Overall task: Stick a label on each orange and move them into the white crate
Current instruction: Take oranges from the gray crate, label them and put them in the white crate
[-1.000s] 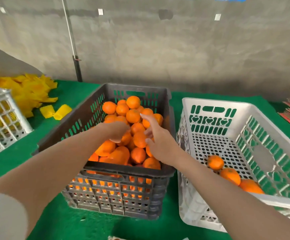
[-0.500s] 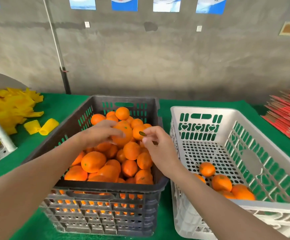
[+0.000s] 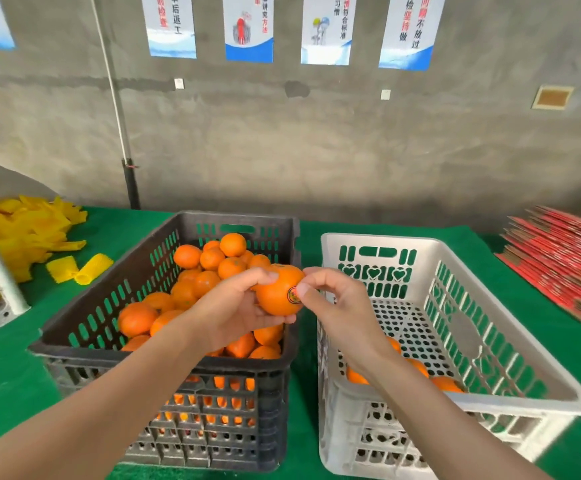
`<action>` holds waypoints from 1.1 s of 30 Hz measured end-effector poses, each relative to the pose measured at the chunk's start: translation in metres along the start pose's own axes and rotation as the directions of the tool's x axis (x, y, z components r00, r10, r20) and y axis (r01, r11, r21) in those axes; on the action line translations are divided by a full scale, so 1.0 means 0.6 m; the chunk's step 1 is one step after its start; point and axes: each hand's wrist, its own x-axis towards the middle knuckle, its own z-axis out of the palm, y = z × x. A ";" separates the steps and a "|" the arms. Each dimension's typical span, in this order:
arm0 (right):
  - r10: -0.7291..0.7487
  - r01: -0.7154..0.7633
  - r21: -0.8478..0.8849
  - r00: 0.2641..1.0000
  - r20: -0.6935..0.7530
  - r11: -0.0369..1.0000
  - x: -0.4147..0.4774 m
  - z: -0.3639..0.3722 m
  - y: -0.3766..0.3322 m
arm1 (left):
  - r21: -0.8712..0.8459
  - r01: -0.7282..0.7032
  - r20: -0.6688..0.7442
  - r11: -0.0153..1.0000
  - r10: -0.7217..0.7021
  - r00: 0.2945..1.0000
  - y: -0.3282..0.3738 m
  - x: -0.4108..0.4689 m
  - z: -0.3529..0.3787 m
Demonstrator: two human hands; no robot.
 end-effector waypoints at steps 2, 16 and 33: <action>-0.039 0.038 -0.065 0.999 -0.016 0.997 -0.007 -0.007 0.001 | -0.006 0.009 -0.010 1.000 -0.009 1.000 -0.003 -0.005 0.015; -0.082 0.081 0.031 0.996 0.046 0.996 -0.034 -0.045 0.012 | -0.044 0.000 0.006 0.999 0.000 1.000 -0.023 -0.016 0.052; 0.701 -0.078 -0.929 0.680 0.216 0.362 0.153 -0.157 0.317 | 0.535 0.113 -0.458 0.837 0.176 0.871 0.021 0.078 -0.102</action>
